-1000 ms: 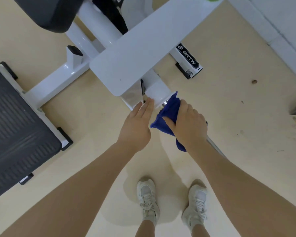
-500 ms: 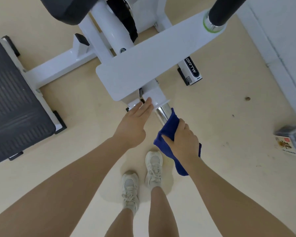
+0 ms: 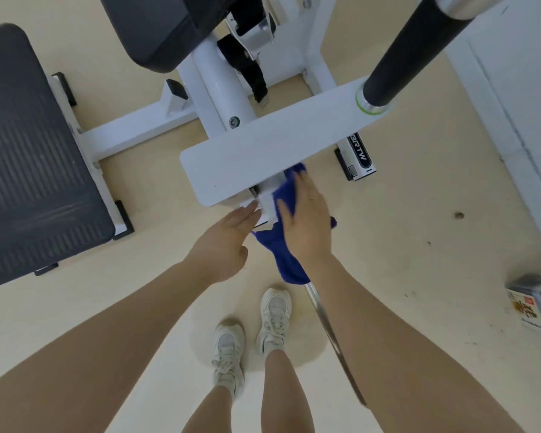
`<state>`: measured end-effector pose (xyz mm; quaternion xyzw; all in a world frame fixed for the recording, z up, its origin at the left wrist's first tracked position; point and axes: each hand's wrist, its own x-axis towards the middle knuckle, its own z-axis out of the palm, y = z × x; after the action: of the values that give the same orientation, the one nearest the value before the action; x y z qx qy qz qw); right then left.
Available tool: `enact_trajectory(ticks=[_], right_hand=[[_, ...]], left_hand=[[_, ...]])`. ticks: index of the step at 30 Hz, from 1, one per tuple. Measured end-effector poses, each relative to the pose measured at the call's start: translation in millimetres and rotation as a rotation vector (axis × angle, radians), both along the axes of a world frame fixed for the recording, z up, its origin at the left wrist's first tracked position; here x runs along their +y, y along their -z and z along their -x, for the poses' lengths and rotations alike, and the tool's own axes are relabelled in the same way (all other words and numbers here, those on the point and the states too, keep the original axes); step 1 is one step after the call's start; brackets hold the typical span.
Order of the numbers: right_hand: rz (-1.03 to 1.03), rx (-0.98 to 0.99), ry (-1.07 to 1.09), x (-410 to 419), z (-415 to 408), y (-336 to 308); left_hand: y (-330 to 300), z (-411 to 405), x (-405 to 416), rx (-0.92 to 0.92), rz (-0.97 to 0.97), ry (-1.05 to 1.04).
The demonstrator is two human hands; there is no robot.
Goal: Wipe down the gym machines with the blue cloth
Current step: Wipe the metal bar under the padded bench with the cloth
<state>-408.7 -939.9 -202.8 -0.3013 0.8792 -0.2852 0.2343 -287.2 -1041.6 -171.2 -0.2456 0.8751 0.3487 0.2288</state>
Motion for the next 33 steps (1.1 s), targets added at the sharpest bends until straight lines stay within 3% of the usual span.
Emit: enact_trajectory(ticks=[3,6,8,10,13,14,15,16,20,23,26,28,31,33], right_hand=[[-0.264,0.216,-0.345,-4.6,-22.9,21.6],[-0.238,0.386,-0.397,6.0,-28.6,29.0],[-0.213,0.400,-0.484,8.6,-14.9,31.1],[-0.208,0.212,-0.431,4.2,-2.6,31.7],[-0.062,-0.378,0.056,-4.8,11.3,24.4],[-0.050,-0.498,0.194,-8.1,14.1,24.0],[-0.084,-0.499,0.211,-9.4,14.3,23.3],[-0.136,-0.421,0.144,-8.7,12.8,22.8],[-0.314,0.225,-0.428,17.7,-26.9,22.2],[-0.241,0.440,-0.638,33.7,-36.2,26.0],[-0.236,0.404,-0.456,24.1,-8.8,32.1],[-0.265,0.108,-0.295,14.9,11.6,29.1],[-0.178,-0.140,-0.122,4.6,13.0,23.0],[-0.293,-0.043,-0.114,0.4,2.0,21.2]], left_hand=[[0.1,-12.4,-8.9,-0.052,0.000,-0.108],[2.6,-27.7,-12.5,-0.121,-0.047,-0.210],[2.8,-33.3,-12.0,-0.115,-0.058,-0.283],[-0.4,-34.0,-11.8,-0.061,-0.086,-0.423],[-13.6,-29.1,-13.4,0.169,-0.154,-0.606],[-19.9,-25.7,-14.8,0.257,-0.172,-0.623],[-26.1,-21.8,-16.5,0.333,-0.177,-0.627],[-31.1,-18.1,-18.1,0.392,-0.173,-0.627],[-45.7,-5.6,-20.2,0.495,-0.160,-0.691],[-56.2,-4.7,-22.2,0.484,-0.163,-0.768],[-63.8,-4.0,-28.3,0.464,-0.142,-0.705],[-64.5,-2.2,-32.9,0.464,-0.113,-0.658],[-61.5,-0.7,-36.2,0.470,-0.125,-0.648],[-60.4,-2.3,-38.7,0.484,-0.136,-0.646]])
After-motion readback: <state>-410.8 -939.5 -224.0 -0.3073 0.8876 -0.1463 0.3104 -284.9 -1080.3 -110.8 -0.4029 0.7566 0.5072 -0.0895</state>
